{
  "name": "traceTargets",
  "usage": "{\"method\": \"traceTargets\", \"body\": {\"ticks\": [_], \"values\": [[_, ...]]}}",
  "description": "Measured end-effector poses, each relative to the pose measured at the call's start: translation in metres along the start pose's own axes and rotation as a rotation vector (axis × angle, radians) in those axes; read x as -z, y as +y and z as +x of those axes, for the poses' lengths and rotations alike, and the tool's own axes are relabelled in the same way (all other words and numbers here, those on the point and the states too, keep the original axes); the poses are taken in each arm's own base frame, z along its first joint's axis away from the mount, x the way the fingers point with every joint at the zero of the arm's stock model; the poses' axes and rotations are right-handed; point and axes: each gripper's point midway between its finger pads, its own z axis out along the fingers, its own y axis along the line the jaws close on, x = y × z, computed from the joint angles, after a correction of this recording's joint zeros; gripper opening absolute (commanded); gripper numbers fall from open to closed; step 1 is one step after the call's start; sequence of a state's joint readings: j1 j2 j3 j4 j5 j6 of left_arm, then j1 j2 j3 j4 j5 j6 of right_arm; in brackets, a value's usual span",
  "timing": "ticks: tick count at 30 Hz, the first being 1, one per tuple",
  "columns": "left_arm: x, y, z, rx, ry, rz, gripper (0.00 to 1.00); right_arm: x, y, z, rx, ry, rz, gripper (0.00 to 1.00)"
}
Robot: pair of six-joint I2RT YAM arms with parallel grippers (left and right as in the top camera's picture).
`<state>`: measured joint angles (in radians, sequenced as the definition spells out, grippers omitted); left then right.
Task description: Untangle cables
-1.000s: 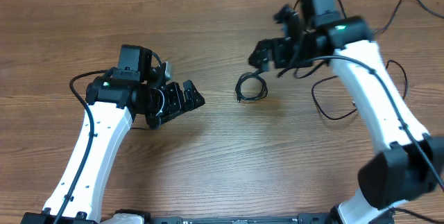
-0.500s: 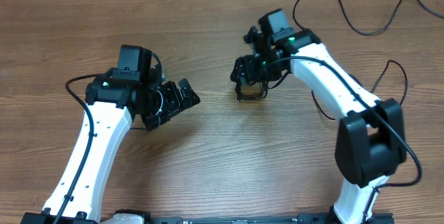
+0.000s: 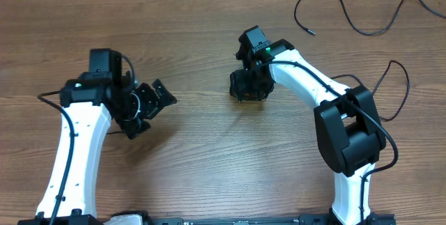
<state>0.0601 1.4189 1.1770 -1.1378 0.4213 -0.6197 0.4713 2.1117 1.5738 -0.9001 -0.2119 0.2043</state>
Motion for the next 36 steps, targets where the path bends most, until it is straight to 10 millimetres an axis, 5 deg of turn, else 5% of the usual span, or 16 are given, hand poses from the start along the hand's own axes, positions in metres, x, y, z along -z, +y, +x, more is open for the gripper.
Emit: {"method": "traceTargets", "body": {"ticks": [4, 10, 12, 25, 33, 36], "values": [[0.001, 0.004, -0.003, 0.016, -0.005, -0.004, 1.00, -0.004, 0.009, 0.004, 0.018, 0.006, -0.002, 0.59], [0.001, 0.005, -0.001, 0.018, 0.000, -0.008, 1.00, -0.021, 0.034, 0.024, 0.078, 0.029, -0.009, 0.33], [0.002, 0.005, -0.001, 0.018, 0.000, -0.008, 0.99, -0.025, 0.041, 0.029, 0.078, 0.035, -0.012, 0.31], [0.002, 0.005, -0.001, 0.019, 0.002, -0.010, 1.00, -0.023, 0.109, 0.023, 0.133, -0.012, -0.231, 0.38], [0.002, 0.005, -0.001, 0.019, 0.002, -0.010, 0.99, 0.026, 0.159, -0.015, 0.187, -0.099, -0.404, 0.55], [0.002, 0.005, -0.001, 0.019, 0.002, -0.010, 1.00, 0.036, 0.160, -0.014, 0.177, -0.080, -0.398, 0.60]]}}
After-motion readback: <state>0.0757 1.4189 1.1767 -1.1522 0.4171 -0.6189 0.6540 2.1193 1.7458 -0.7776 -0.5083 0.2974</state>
